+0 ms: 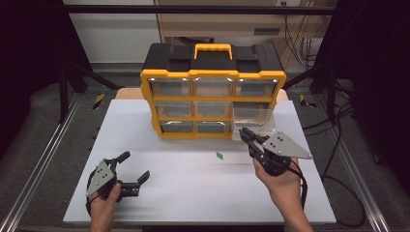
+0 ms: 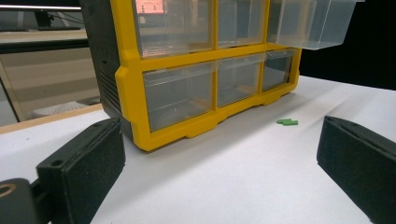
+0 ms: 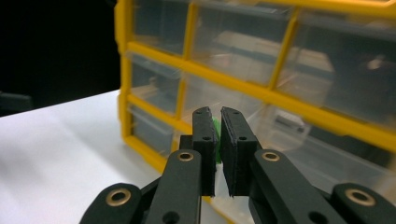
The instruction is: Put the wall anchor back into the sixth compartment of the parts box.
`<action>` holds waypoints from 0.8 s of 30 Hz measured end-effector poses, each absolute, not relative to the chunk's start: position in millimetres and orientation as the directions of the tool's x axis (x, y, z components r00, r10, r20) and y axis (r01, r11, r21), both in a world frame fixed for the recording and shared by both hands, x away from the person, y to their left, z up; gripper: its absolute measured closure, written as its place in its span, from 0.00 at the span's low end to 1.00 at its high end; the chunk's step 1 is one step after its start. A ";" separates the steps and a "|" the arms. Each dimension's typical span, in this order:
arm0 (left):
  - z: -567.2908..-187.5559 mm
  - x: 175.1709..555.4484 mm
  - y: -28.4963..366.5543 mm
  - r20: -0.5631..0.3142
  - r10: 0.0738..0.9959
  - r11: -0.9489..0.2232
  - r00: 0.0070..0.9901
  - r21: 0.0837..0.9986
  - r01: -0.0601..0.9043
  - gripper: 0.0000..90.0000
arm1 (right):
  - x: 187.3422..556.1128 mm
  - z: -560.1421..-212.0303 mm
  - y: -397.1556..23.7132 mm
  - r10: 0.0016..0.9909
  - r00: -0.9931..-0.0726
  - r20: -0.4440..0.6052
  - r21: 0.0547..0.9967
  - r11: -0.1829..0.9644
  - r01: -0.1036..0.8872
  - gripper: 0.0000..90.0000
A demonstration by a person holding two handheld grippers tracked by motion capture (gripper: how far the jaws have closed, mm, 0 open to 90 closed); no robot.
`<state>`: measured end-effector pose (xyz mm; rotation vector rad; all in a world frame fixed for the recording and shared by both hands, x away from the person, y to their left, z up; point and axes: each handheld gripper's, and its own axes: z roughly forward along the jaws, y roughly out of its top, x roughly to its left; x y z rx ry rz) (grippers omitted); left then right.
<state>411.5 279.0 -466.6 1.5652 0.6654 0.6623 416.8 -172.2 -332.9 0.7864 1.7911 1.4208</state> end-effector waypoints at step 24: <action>-465.9 410.2 281.7 0.031 0.748 -0.076 0.662 0.996 0.039 0.01 | 456.3 -305.1 -199.1 0.878 -0.441 -0.184 0.969 0.238 0.071 0.94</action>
